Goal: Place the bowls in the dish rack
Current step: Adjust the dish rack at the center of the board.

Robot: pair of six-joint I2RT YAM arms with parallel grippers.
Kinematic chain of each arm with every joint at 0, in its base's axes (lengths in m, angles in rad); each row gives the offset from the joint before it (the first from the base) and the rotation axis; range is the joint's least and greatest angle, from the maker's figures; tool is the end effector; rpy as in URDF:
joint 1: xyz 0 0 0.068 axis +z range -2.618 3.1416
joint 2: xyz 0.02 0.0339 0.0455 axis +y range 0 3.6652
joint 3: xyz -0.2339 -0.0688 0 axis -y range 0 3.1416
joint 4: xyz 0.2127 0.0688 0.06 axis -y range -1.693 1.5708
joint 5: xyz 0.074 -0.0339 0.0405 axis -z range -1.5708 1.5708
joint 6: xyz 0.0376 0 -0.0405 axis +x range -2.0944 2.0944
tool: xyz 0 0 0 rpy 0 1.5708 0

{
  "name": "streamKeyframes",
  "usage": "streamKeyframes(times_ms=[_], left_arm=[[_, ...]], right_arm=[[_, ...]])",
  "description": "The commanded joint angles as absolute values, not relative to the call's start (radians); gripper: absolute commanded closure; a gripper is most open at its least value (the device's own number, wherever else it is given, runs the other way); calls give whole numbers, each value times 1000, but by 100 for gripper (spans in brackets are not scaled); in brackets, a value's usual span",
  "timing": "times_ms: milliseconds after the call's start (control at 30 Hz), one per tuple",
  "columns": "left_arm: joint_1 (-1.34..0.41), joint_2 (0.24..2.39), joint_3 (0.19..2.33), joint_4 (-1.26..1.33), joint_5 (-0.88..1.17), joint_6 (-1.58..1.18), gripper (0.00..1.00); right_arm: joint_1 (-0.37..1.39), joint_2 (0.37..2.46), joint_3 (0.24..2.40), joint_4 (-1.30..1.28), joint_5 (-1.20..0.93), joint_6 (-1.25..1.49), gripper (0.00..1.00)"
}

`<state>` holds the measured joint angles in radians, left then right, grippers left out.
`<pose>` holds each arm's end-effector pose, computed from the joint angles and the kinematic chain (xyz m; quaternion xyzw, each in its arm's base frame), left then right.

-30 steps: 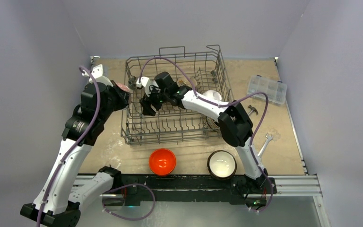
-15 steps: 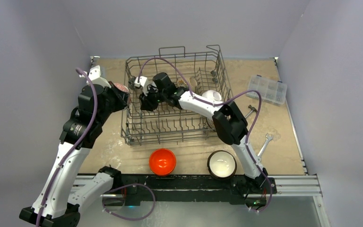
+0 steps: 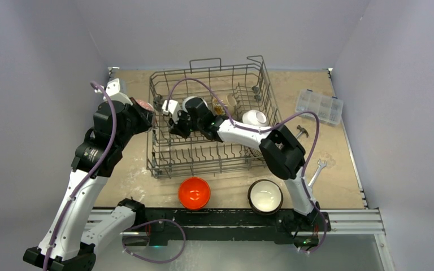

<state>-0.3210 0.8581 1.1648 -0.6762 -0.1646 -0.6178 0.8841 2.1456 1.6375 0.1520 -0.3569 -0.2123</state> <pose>0.1493 -0.0432 0.3718 -0.1675 0.8063 -0.1943 0.5330 0.2844 0.3676 0.2207 -0.5076 0.6369 0.3227 0.4822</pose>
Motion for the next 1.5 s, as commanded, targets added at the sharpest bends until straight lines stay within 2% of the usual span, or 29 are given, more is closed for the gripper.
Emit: streamKeyframes(times_ms=[0, 200, 500, 833, 1200, 1367, 1467], left_arm=[[-313, 849, 1183, -624, -198, -623, 100], [-313, 862, 1176, -641, -202, -631, 100], [-313, 921, 1121, -690, -241, -638, 100], [-313, 977, 995, -641, -248, -631, 100], [-310, 989, 949, -612, -255, -628, 100], [-310, 990, 956, -607, -245, -623, 100], [-310, 989, 959, -606, -239, -618, 100]], right_arm=[[954, 2049, 1527, 216, -210, -244, 100], [1001, 2019, 1442, 254, -90, -292, 100], [1016, 1981, 1349, 338, -20, -278, 100], [1022, 1965, 1341, 333, -34, -271, 100], [1041, 1900, 1179, 482, -6, -278, 100], [1040, 1932, 1242, 446, -33, -263, 100], [1038, 1937, 1296, 393, -115, -211, 83]])
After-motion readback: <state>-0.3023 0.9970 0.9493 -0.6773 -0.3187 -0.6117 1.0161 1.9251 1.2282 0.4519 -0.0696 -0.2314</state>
